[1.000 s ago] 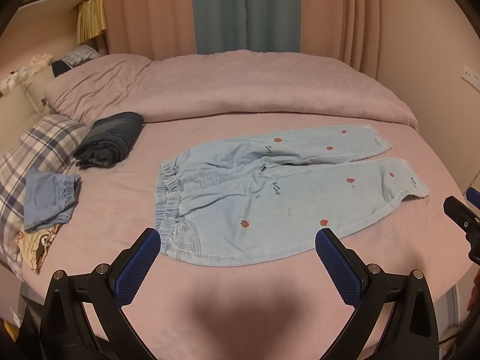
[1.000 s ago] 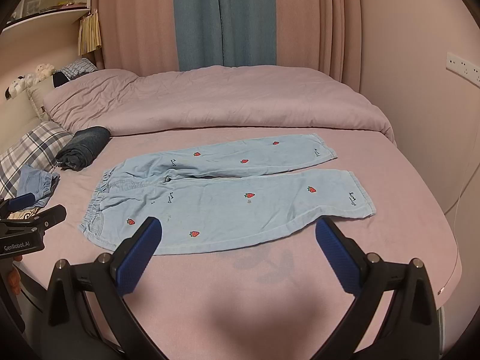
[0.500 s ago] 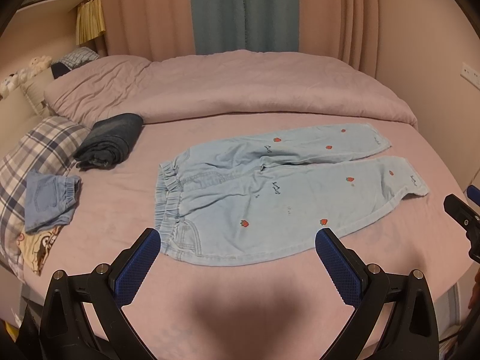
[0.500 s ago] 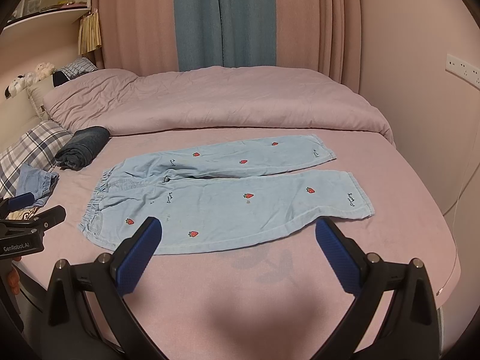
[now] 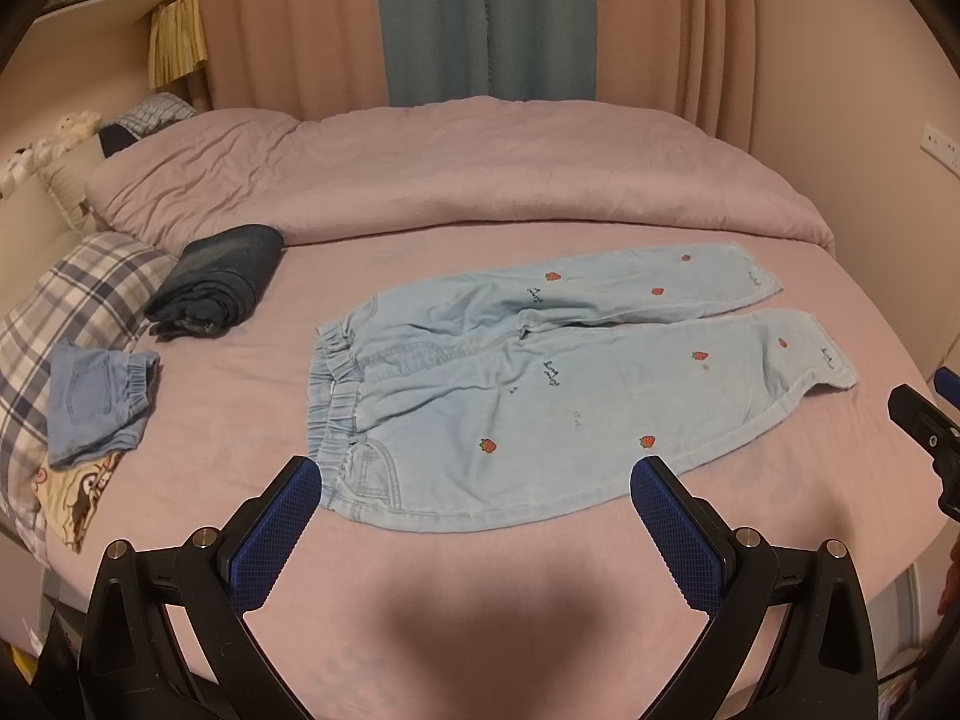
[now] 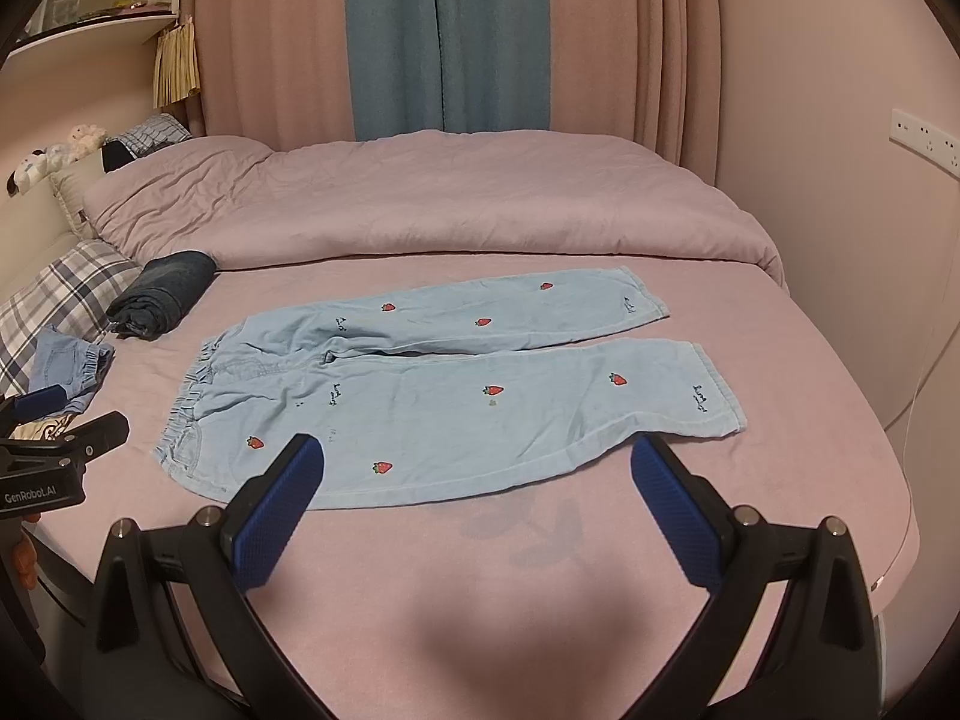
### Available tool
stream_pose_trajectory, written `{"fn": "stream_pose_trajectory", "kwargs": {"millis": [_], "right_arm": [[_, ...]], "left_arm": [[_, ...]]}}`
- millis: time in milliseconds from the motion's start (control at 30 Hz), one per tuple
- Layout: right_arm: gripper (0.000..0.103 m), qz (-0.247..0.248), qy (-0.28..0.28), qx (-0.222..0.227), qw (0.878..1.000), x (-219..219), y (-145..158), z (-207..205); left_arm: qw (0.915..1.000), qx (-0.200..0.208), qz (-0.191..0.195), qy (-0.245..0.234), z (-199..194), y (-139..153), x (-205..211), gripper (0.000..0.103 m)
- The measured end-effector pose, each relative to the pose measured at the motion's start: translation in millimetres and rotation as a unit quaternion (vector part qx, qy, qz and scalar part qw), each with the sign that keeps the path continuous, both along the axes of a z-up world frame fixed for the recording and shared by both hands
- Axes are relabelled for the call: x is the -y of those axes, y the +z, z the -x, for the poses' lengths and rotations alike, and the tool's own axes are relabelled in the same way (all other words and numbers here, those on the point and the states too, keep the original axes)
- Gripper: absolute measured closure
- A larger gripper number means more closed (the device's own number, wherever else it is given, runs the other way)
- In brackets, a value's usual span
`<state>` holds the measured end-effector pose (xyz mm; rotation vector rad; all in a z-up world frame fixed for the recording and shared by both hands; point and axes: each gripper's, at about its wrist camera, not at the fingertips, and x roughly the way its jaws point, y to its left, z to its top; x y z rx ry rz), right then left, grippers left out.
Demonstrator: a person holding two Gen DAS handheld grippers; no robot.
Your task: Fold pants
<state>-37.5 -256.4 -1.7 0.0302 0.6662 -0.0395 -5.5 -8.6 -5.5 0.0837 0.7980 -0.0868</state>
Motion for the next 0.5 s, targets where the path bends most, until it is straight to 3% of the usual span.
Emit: {"fn": "stream_pose_trajectory", "kwargs": {"millis": [500], "right_arm": [[0.000,-0.001,0.001,-0.001,1.000,1.2,-0.9,-0.3]], "left_arm": [[1.0000,-0.003,0.000,0.001,-1.4,-2.0,-1.3,0.000]]}}
